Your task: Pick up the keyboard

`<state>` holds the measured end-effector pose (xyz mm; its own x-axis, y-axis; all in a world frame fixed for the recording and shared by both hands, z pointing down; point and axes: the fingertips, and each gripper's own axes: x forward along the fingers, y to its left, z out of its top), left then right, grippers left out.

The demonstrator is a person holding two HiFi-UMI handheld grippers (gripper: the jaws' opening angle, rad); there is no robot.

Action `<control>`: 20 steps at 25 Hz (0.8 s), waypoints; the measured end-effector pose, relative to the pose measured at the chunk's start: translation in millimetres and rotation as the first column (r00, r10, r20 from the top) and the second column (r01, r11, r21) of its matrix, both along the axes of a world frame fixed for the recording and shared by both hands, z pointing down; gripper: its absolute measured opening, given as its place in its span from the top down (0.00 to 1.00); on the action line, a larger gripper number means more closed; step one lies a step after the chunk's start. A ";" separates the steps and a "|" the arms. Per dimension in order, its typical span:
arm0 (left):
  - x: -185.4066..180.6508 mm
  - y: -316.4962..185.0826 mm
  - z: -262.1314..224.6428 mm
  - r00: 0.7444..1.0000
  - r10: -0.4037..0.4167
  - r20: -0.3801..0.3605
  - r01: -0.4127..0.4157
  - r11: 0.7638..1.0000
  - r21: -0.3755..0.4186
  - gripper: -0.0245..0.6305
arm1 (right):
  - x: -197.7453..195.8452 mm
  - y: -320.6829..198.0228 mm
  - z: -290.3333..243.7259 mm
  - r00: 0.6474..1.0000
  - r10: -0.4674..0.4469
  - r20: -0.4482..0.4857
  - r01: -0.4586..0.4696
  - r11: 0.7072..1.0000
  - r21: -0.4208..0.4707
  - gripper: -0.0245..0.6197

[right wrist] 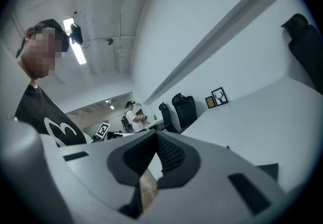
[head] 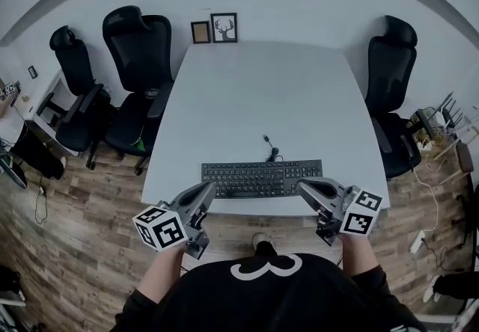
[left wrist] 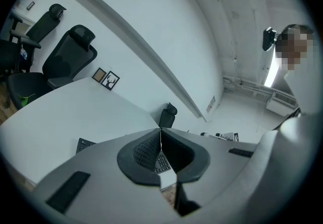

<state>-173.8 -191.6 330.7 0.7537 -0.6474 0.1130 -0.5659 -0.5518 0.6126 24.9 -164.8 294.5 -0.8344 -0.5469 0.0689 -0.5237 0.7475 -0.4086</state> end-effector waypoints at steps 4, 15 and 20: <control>10.0 -17.5 3.3 1.000 0.018 0.002 -0.018 1.000 -0.002 0.94 | 10.9 -22.8 4.5 1.000 0.002 -0.004 -0.002 1.000 -0.006 0.95; 11.8 -62.7 28.6 0.999 -0.020 0.050 0.023 0.998 -0.056 0.94 | 62.0 -73.4 30.5 0.996 0.084 0.003 -0.083 0.993 -0.089 0.95; 11.1 -77.5 38.4 0.995 -0.029 0.096 0.034 0.998 -0.051 0.93 | 87.0 -86.4 50.3 0.992 0.127 0.002 -0.125 0.983 -0.135 0.95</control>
<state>-162.6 -269.1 369.1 0.7170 -0.6621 0.2180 -0.6399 -0.5011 0.5826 111.9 -251.2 344.8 -0.7604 -0.6341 0.1403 -0.6053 0.6138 -0.5068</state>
